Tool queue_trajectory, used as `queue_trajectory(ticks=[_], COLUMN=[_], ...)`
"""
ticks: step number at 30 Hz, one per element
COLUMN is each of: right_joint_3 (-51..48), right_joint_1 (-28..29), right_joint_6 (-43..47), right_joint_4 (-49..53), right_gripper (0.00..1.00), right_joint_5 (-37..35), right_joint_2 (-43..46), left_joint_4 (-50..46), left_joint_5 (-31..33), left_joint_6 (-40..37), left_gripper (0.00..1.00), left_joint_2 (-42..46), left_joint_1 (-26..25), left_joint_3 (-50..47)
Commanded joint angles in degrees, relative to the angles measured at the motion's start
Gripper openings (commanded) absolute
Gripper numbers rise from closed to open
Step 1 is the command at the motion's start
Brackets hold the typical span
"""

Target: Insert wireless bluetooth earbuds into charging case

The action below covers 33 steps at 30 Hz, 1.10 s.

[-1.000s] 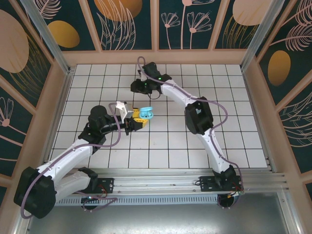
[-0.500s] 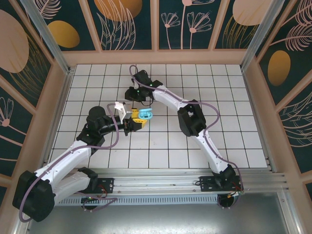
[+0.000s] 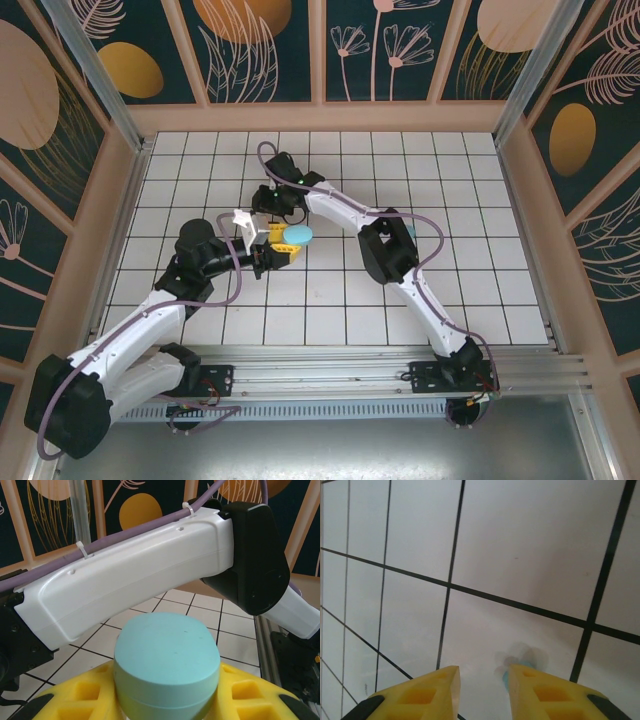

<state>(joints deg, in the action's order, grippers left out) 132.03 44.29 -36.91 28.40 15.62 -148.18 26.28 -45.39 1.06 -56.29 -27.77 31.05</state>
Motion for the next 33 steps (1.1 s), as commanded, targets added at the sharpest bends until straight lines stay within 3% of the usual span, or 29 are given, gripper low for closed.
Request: queue_trajectory(ticks=[1, 13, 33], right_joint_3=[-0.77, -0.87, 0.95], right_joint_1=[1.12, 1.76, 1.68], right_joint_6=[-1.4, -2.71, -5.63], right_joint_4=[3.26, 4.44, -2.84], right_gripper=[0.31, 0.32, 0.27], right_joint_5=[-3.56, -7.91, -6.26], right_joint_2=[-1.06, -2.33, -6.04], left_joint_4=[0.0, -0.46, -2.19], left_joint_5=[-0.05, -0.13, 0.07], left_joint_6=[-1.24, -1.54, -2.44], left_gripper=[0.0, 0.0, 0.0], left_joint_2=[1.01, 1.89, 3.42], left_joint_1=[-0.44, -0.44, -0.44], left_joint_3=[-0.54, -0.64, -1.33])
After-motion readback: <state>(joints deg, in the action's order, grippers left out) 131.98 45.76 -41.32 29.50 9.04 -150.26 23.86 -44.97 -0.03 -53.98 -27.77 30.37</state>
